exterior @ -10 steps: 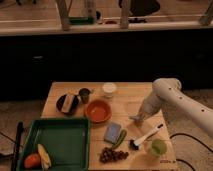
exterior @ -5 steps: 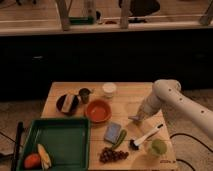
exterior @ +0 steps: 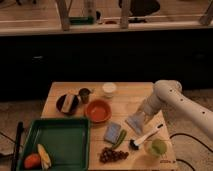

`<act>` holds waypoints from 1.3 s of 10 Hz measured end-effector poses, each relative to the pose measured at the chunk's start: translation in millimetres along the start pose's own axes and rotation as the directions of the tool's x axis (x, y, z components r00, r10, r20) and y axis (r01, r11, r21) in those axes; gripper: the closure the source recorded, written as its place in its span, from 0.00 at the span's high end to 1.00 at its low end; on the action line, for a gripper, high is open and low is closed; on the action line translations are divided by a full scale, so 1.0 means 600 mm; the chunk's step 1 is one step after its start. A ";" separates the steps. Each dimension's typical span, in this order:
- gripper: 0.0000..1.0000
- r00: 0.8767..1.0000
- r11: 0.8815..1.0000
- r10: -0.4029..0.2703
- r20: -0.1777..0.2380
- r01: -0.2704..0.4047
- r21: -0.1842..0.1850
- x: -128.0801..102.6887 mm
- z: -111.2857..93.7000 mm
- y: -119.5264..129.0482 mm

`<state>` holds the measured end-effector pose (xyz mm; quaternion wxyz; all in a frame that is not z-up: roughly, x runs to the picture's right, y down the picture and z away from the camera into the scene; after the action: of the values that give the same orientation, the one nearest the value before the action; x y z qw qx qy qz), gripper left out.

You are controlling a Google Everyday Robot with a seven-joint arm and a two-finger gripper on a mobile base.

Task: Place towel in table surface

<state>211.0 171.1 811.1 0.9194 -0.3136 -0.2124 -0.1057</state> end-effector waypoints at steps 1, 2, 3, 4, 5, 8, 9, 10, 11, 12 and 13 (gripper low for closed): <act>0.80 1.000 1.000 -0.001 0.001 0.001 0.002 0.000 -0.002 -0.001; 0.80 1.000 1.000 0.000 0.002 0.000 0.005 0.002 -0.004 -0.001; 0.80 1.000 1.000 -0.001 0.003 0.001 0.005 0.003 -0.005 -0.001; 0.80 1.000 1.000 -0.003 0.006 0.003 0.005 0.002 -0.007 -0.002; 0.80 1.000 1.000 -0.004 0.009 0.004 0.008 0.003 -0.010 -0.003; 0.80 1.000 1.000 -0.013 0.021 0.013 0.013 0.004 -0.014 -0.003; 0.80 1.000 1.000 -0.016 0.024 0.016 0.016 0.005 -0.015 -0.004; 0.80 1.000 1.000 -0.018 0.025 0.018 0.017 0.005 -0.017 -0.004; 0.80 0.999 1.000 -0.022 0.026 0.021 0.017 0.006 -0.018 -0.005; 0.80 0.999 1.000 -0.024 0.027 0.024 0.017 0.006 -0.019 -0.005; 0.80 0.999 0.999 -0.028 0.028 0.028 0.016 0.005 -0.020 -0.007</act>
<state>216.2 160.4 806.0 0.9172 -0.3048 -0.2304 -0.1125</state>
